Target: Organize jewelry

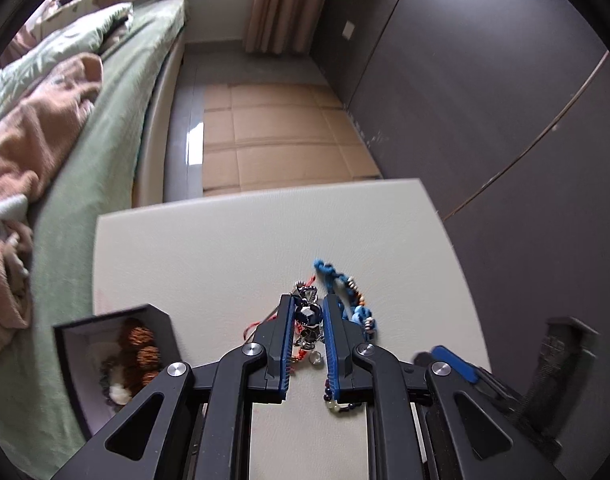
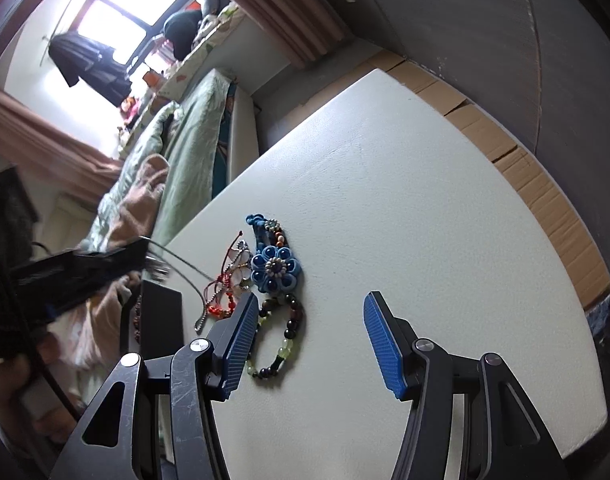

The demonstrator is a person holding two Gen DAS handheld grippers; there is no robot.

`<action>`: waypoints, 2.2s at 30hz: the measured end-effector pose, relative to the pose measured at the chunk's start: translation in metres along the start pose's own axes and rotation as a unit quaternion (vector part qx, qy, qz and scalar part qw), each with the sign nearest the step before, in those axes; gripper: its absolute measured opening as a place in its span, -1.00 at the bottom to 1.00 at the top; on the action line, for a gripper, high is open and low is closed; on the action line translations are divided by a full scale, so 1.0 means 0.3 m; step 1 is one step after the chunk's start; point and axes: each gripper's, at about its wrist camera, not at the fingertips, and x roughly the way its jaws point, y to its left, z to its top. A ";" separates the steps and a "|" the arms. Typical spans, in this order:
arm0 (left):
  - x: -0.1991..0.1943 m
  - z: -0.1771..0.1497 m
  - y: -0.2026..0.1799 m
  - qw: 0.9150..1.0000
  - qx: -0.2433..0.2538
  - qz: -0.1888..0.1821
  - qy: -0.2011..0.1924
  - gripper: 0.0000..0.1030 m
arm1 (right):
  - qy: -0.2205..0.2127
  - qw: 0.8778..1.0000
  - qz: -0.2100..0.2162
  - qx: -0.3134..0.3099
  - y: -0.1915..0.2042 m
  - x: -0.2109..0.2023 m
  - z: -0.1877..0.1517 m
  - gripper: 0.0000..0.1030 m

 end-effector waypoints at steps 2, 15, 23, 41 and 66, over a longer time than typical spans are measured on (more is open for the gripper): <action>-0.050 0.003 -0.001 1.000 0.004 -0.003 -0.013 -0.71 | 0.007 1.000 -0.004 -0.013 0.020 0.016 0.009 0.10; -0.344 0.071 0.024 0.996 0.008 -0.013 -0.090 -0.71 | 0.060 0.992 -0.056 -0.097 0.172 0.198 0.052 0.10; -0.522 0.092 -0.016 0.990 0.027 -0.022 -0.134 -0.72 | 0.058 0.993 -0.039 -0.092 0.193 0.141 0.079 -0.85; -0.773 0.145 -0.033 0.978 0.040 -0.019 -0.203 -0.71 | 0.066 0.985 -0.080 -0.141 0.277 0.169 0.111 0.23; -1.009 0.114 0.128 0.968 0.018 0.004 -0.252 -0.71 | 0.037 0.986 0.000 -0.164 0.523 0.070 0.081 -0.63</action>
